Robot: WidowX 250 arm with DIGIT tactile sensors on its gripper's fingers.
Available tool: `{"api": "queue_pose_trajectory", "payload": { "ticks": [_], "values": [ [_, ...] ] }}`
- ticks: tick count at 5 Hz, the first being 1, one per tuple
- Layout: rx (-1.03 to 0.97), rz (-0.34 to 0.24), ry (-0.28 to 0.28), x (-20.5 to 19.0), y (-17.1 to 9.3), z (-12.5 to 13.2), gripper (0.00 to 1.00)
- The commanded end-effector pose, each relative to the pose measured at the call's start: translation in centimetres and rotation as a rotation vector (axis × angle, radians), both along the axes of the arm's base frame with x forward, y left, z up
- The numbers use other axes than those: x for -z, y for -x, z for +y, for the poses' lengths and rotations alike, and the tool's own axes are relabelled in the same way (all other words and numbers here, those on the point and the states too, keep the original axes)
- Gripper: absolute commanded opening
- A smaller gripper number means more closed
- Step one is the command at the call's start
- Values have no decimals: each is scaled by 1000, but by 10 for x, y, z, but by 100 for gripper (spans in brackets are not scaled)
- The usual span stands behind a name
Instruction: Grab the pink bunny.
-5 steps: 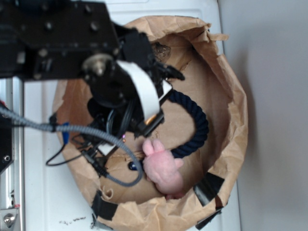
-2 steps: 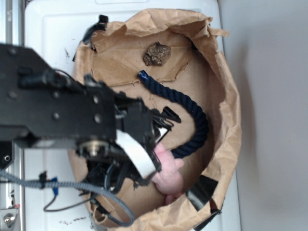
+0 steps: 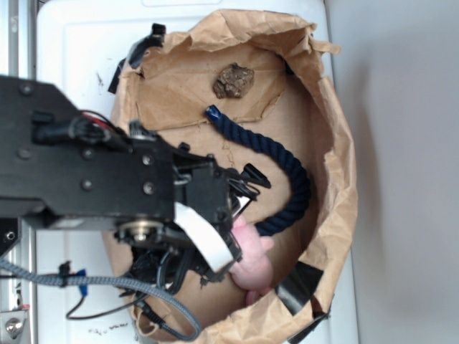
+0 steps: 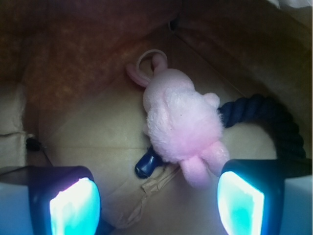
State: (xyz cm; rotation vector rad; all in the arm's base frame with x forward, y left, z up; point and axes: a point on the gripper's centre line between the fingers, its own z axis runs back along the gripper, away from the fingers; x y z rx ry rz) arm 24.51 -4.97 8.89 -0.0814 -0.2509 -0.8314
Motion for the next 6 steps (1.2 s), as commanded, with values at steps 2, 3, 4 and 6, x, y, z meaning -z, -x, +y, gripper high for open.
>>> {"api": "queue_pose_trajectory", "payload": {
  "ticks": [2, 3, 4, 6],
  "values": [
    [-61, -49, 20, -8, -15, -2, 100],
    [-79, -49, 29, -10, -21, 4, 100],
    [-121, -44, 37, -12, -33, 14, 100],
    [-335, -66, -33, -16, -54, 28, 100]
  ]
}}
